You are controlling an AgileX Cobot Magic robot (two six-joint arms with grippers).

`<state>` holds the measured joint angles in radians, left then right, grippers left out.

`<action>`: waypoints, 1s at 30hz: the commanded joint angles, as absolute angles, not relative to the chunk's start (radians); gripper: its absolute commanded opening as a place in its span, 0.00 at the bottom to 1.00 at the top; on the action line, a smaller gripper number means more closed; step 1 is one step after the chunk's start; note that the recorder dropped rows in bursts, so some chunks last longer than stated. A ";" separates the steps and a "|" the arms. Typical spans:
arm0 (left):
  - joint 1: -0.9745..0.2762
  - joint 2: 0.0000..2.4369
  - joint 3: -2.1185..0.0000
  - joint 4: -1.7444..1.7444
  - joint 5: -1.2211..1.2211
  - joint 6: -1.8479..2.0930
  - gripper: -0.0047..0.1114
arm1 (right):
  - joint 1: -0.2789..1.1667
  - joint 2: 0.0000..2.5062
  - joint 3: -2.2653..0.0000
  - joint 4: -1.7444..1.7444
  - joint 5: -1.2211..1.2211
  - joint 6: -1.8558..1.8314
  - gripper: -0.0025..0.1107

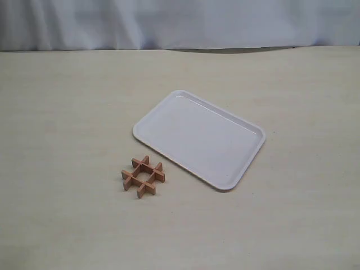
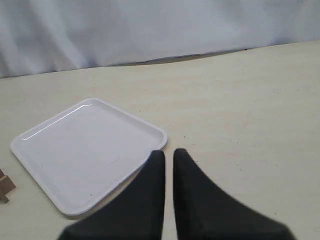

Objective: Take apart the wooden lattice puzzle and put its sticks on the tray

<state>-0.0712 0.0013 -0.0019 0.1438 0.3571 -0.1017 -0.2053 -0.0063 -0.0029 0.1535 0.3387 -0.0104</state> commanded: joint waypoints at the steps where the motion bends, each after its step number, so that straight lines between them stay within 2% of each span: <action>1: -0.076 0.000 0.000 0.145 0.348 -0.103 0.04 | -0.203 0.000 0.000 0.154 0.339 -0.010 0.07; 9: -0.076 0.000 0.000 0.145 0.348 -0.103 0.04 | -0.203 0.000 0.000 0.154 0.307 -0.010 0.07; 19: -0.076 0.000 0.000 0.145 0.348 -0.103 0.04 | -0.203 0.000 0.000 0.154 0.017 -0.010 0.07; 30: -0.076 0.000 0.000 0.145 0.348 -0.103 0.04 | -0.203 0.000 0.000 0.154 -0.118 -0.008 0.07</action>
<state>-0.0712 0.0013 -0.0019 0.1438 0.3571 -0.1017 -0.2053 -0.0063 -0.0029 0.1535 -0.0661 -0.0104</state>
